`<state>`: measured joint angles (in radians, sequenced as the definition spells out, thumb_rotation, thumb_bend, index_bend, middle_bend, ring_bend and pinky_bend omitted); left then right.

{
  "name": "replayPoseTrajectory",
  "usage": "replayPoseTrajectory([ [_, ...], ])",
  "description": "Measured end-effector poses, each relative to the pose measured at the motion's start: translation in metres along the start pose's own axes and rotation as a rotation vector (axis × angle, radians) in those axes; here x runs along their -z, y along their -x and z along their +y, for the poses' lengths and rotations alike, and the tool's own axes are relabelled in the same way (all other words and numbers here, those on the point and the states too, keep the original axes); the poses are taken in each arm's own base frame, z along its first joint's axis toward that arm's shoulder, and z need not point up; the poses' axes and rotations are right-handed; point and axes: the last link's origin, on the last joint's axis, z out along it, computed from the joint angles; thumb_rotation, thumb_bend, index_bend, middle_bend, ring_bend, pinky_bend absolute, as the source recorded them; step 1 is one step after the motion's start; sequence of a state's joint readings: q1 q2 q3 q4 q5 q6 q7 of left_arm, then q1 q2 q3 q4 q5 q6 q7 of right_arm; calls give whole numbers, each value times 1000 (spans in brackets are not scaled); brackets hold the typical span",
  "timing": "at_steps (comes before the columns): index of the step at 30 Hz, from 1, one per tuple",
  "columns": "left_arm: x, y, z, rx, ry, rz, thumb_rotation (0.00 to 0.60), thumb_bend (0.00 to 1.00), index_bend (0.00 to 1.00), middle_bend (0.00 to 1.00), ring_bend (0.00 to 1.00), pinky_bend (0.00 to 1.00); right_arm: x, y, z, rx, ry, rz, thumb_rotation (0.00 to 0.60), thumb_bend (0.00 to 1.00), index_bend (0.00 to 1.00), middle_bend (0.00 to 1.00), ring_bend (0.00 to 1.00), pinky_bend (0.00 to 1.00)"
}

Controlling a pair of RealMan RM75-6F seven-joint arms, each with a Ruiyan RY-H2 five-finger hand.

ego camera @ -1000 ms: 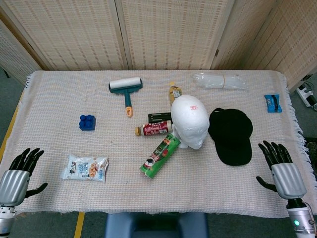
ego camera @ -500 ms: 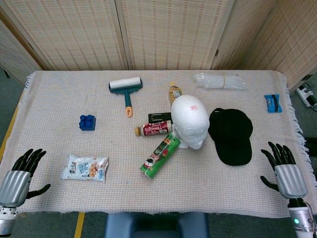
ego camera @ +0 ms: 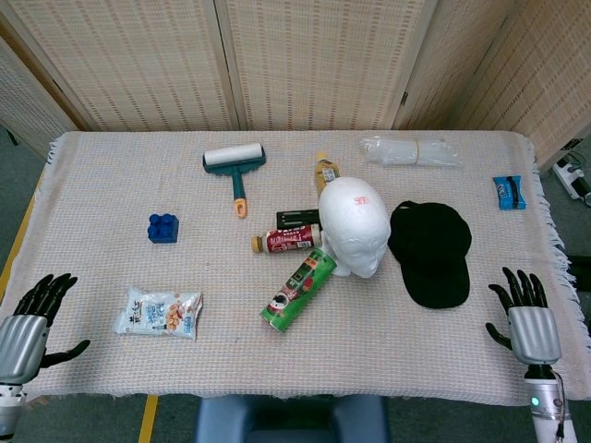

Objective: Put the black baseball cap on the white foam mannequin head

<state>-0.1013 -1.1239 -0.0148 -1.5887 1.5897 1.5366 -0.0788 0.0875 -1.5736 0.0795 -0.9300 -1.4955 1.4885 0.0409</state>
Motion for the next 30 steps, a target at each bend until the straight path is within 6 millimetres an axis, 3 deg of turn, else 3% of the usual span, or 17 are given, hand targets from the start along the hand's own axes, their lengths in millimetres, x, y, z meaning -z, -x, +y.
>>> replayPoseTrajectory([
  [2,0,-1,-1,2,-6,-1,600,77,141,122,49,180,-4,2,-2,16,4,10,600,124,241,244,192,408],
  [4,-1,-1,-2,4,-10,-1,600,77,141,122,49,180,-9,5,-4,44,5,25,600,124,237,325,299,548],
  [8,-2,-3,-3,11,-12,8,600,77,140,122,49,180,-18,13,-11,78,1,26,600,118,233,363,351,573],
  [20,-2,-5,-3,31,-8,8,600,77,134,122,50,181,-18,30,-17,129,-10,-31,600,111,201,357,328,575],
  [22,-2,-6,-3,34,-8,10,600,77,132,122,49,181,-18,30,-18,131,-13,-33,600,110,183,344,310,547],
  [24,-2,-7,-3,37,-10,12,600,77,130,122,50,181,-17,30,-19,130,-13,-42,600,109,164,276,234,459],
  [27,-1,-8,-3,39,-10,13,600,77,128,123,50,181,-16,30,-21,126,-14,-64,600,106,187,105,50,262],
  [30,-1,-8,-3,42,-10,15,600,77,128,122,50,181,-15,29,-22,132,-17,-74,600,106,258,21,0,102],
])
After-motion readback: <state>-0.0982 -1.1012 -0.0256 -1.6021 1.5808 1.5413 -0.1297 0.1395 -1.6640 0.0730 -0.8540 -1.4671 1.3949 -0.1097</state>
